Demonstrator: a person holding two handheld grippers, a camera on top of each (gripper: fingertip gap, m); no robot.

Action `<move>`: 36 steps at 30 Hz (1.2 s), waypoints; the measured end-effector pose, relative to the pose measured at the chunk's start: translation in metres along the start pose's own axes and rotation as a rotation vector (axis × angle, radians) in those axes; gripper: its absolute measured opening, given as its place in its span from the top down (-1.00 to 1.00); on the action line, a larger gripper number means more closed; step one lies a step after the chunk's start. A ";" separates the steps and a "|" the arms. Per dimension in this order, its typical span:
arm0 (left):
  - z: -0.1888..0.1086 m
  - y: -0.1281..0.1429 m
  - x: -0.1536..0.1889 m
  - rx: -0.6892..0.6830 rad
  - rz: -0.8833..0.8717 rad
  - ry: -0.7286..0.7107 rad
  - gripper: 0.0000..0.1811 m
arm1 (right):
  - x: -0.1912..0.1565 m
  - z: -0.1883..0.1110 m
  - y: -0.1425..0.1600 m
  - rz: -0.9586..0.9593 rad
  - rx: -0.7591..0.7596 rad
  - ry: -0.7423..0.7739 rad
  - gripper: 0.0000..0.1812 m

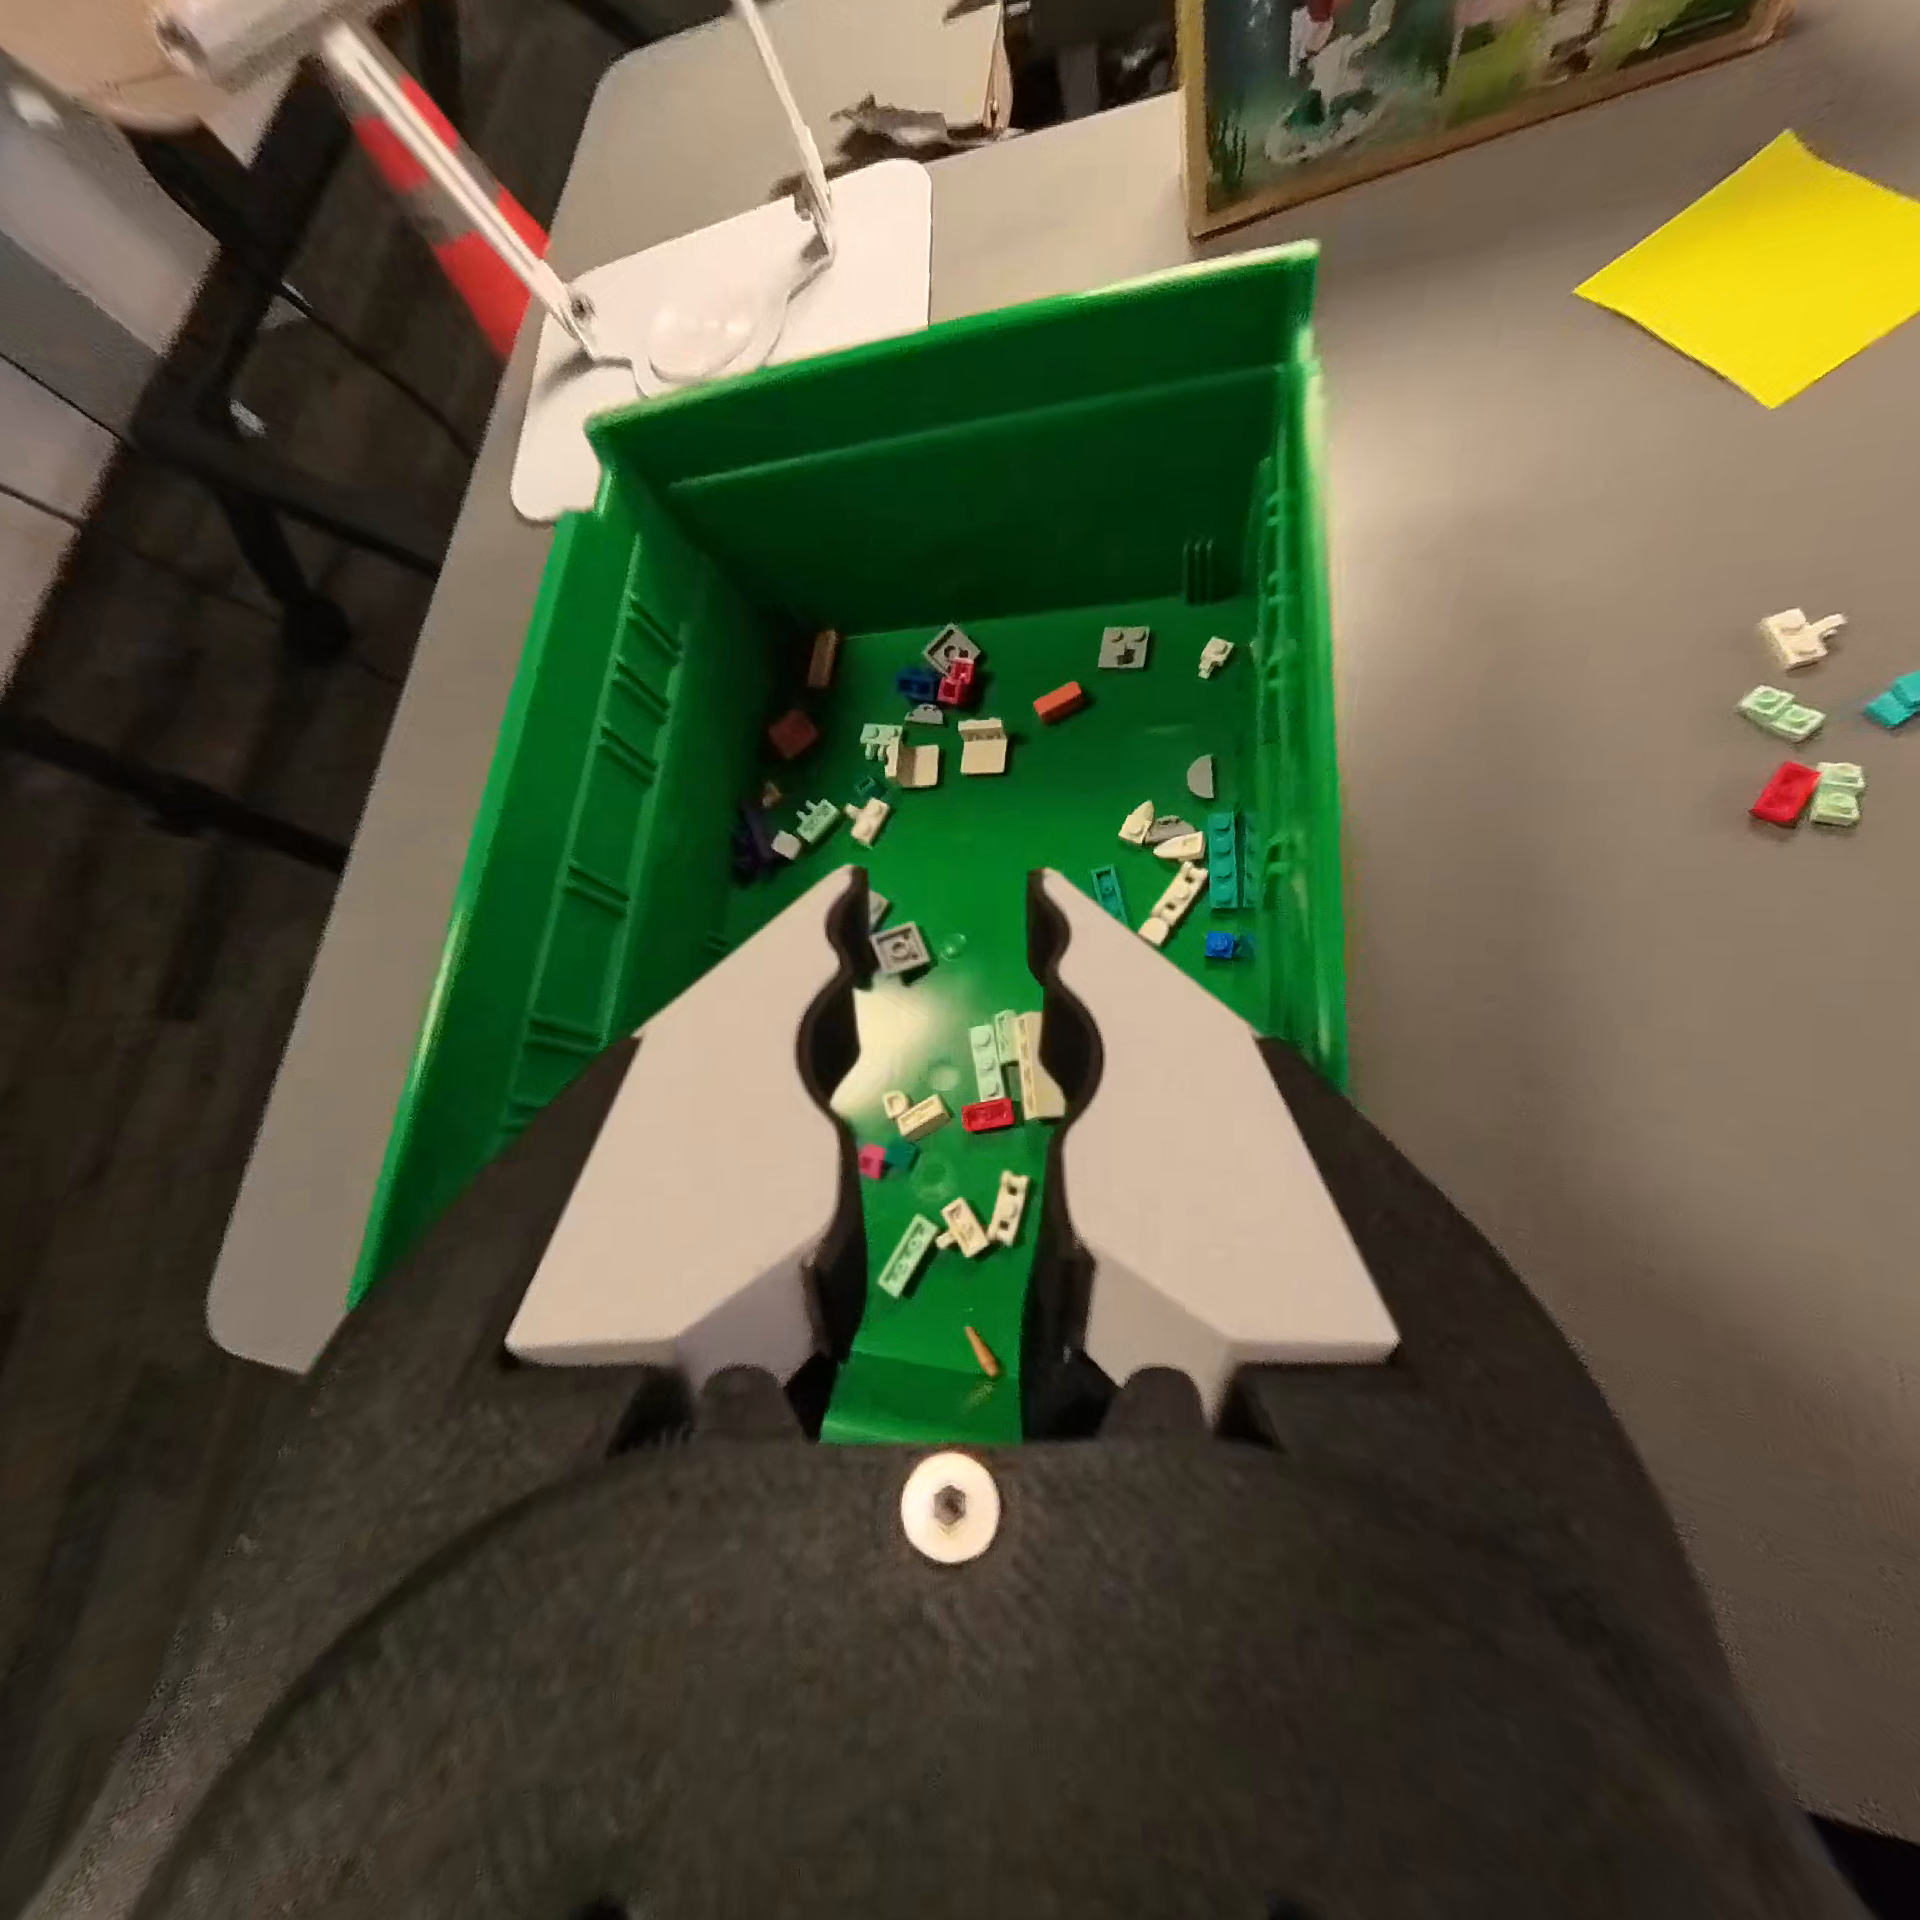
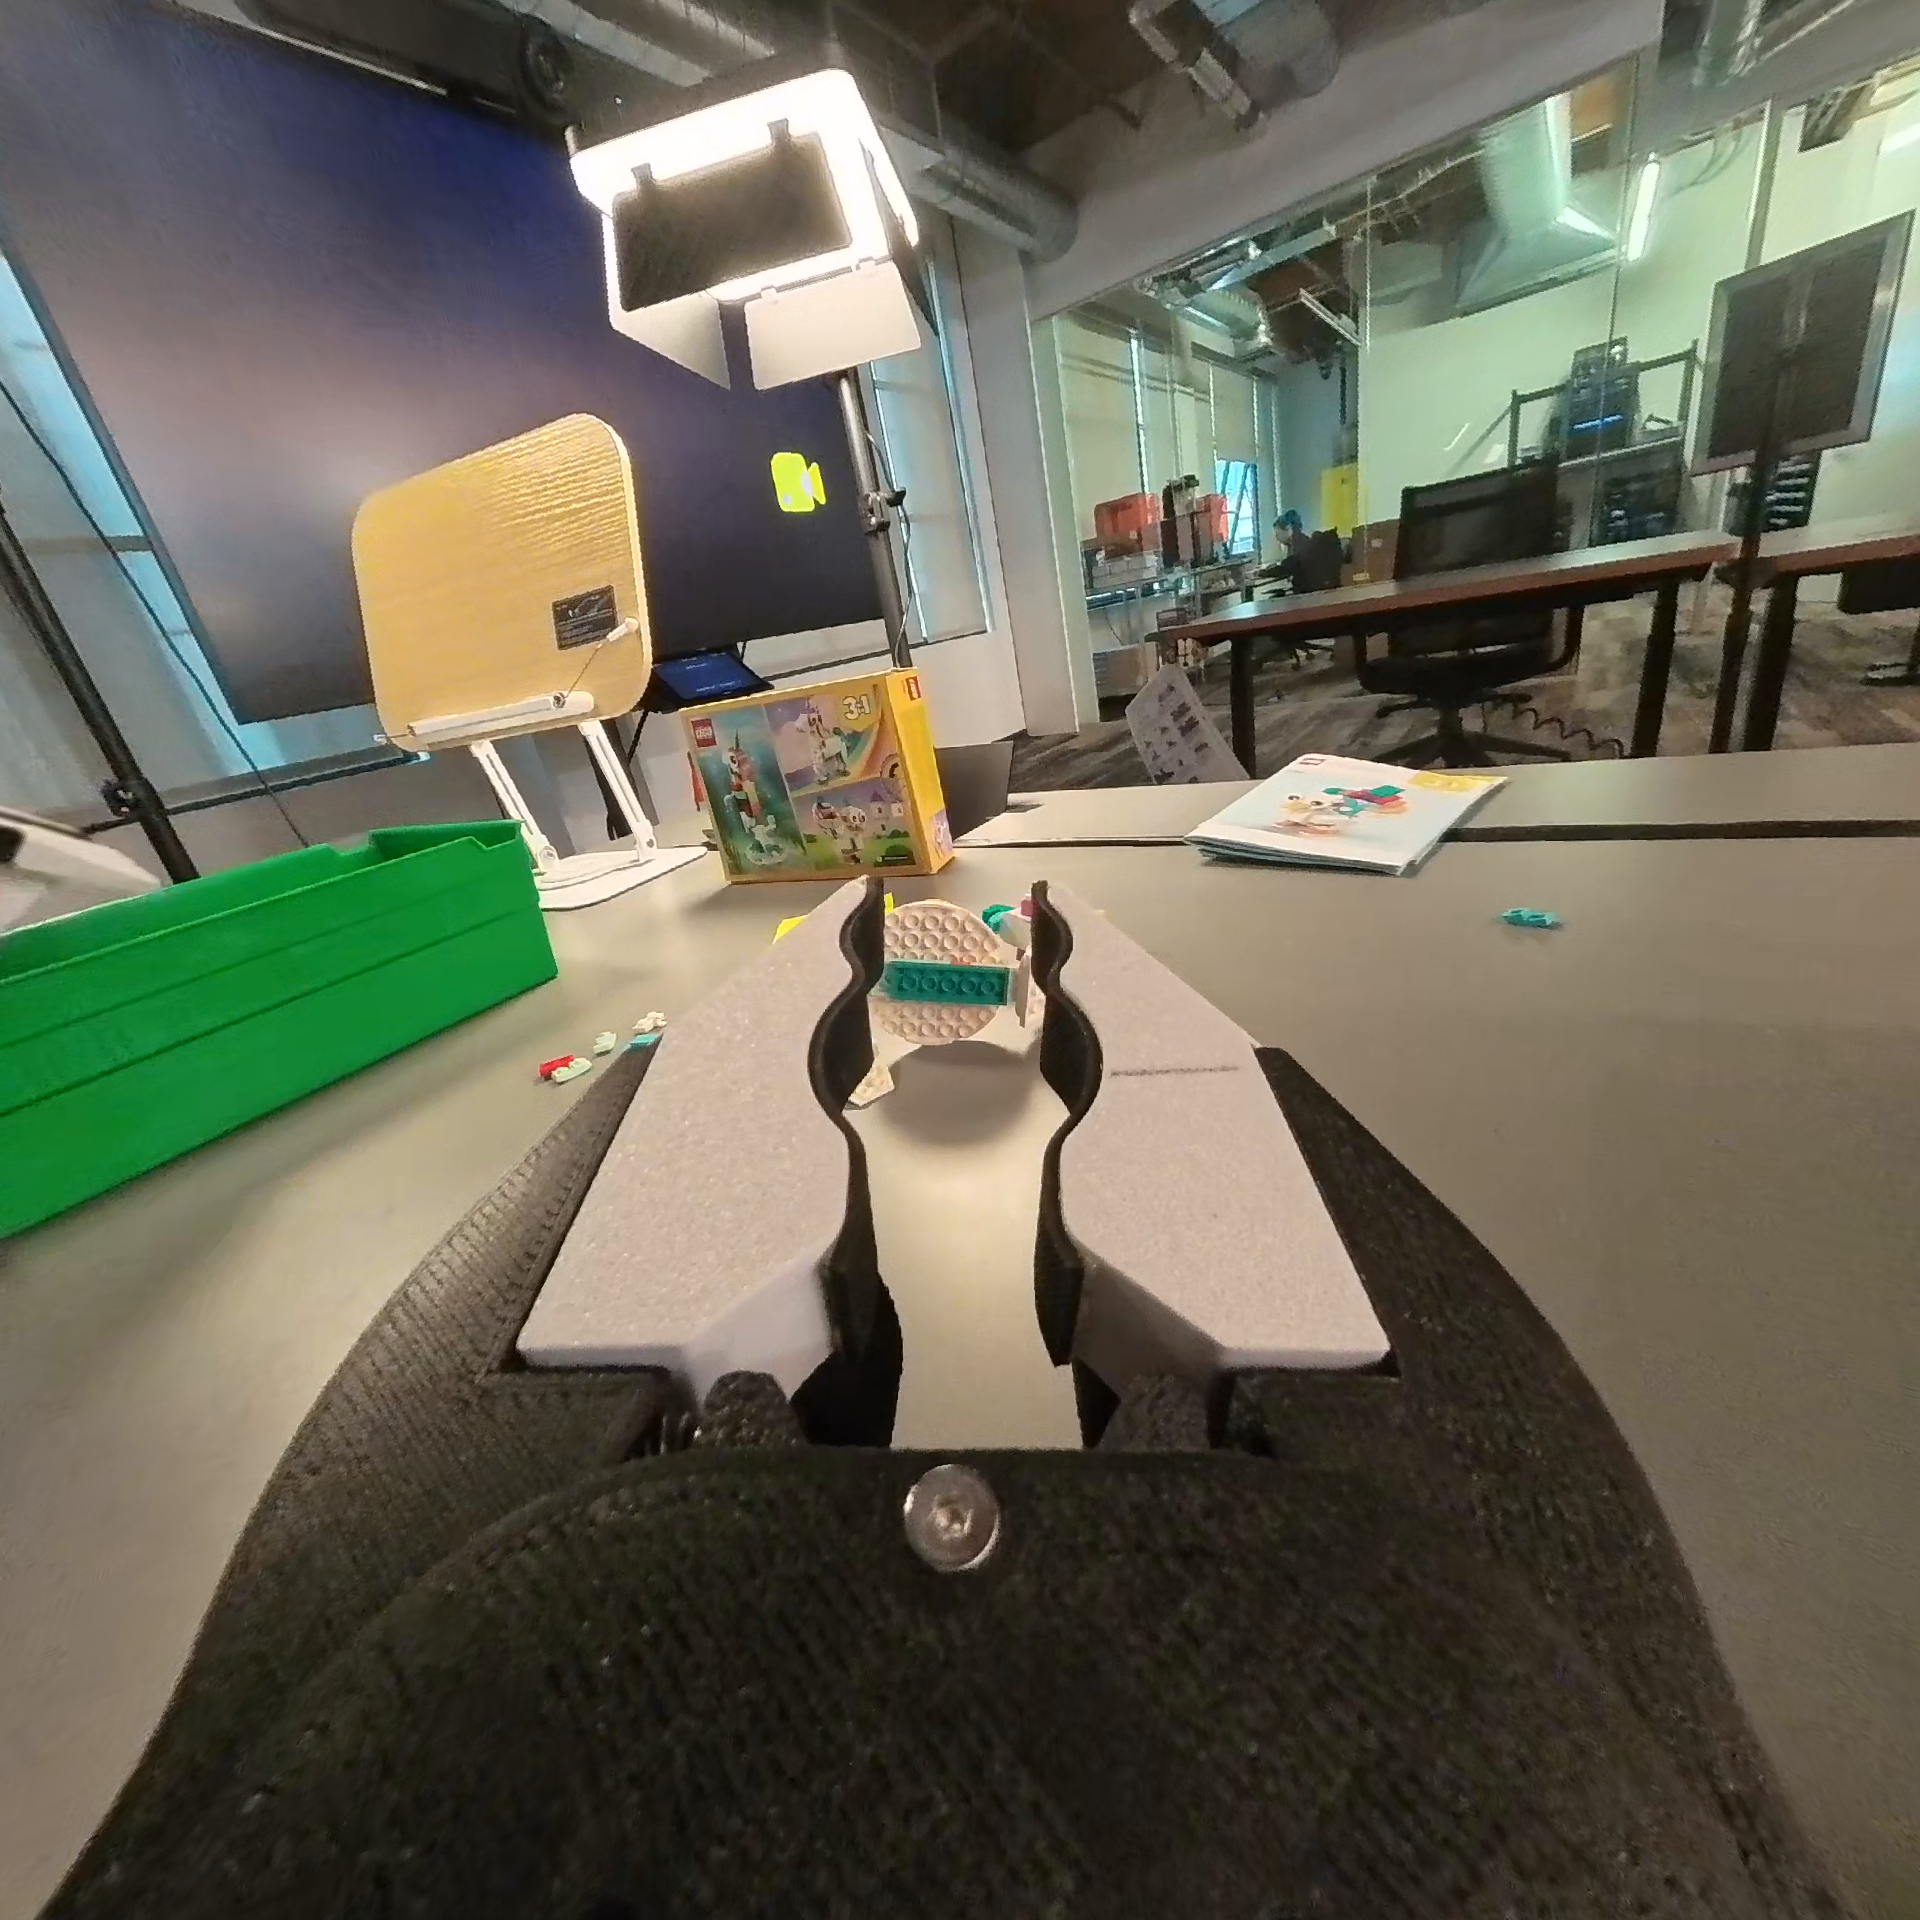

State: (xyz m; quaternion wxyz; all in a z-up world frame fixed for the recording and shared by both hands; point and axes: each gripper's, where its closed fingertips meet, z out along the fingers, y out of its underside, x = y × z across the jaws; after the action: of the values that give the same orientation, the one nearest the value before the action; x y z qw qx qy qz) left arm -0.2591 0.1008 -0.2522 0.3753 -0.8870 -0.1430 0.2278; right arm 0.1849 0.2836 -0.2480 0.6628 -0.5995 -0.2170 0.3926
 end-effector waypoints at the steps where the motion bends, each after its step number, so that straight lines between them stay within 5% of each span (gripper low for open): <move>1: -0.004 -0.006 0.003 0.021 0.021 -0.017 0.68 | 0.000 0.000 0.000 0.000 -0.001 0.000 0.72; 4: -0.026 -0.040 0.038 0.201 0.100 0.056 0.68 | 0.000 0.000 0.000 -0.001 -0.002 0.000 0.72; 8: -0.049 -0.057 0.148 0.344 0.172 0.506 0.72 | 0.000 0.000 0.000 0.001 -0.003 0.000 0.72; 14: 0.027 -0.014 0.210 0.165 0.179 0.629 0.70 | 0.000 0.000 0.000 0.004 0.001 -0.002 0.72; 19: 0.065 0.008 0.228 0.078 0.175 0.616 0.66 | 0.000 0.000 0.000 0.005 -0.001 -0.005 0.72; 29: 0.064 0.009 0.235 0.090 0.203 0.598 0.84 | 0.001 0.000 0.000 0.010 0.002 -0.004 0.72; 36: -0.025 -0.054 0.185 0.401 0.165 0.562 0.84 | 0.001 0.000 0.000 0.013 0.000 -0.005 0.72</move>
State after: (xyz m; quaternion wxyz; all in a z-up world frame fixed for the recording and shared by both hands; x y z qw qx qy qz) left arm -0.0924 0.2010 -0.2522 0.5471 -0.8323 0.0854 0.0278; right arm 0.1853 0.2840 -0.2486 0.6598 -0.5998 -0.2147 0.3985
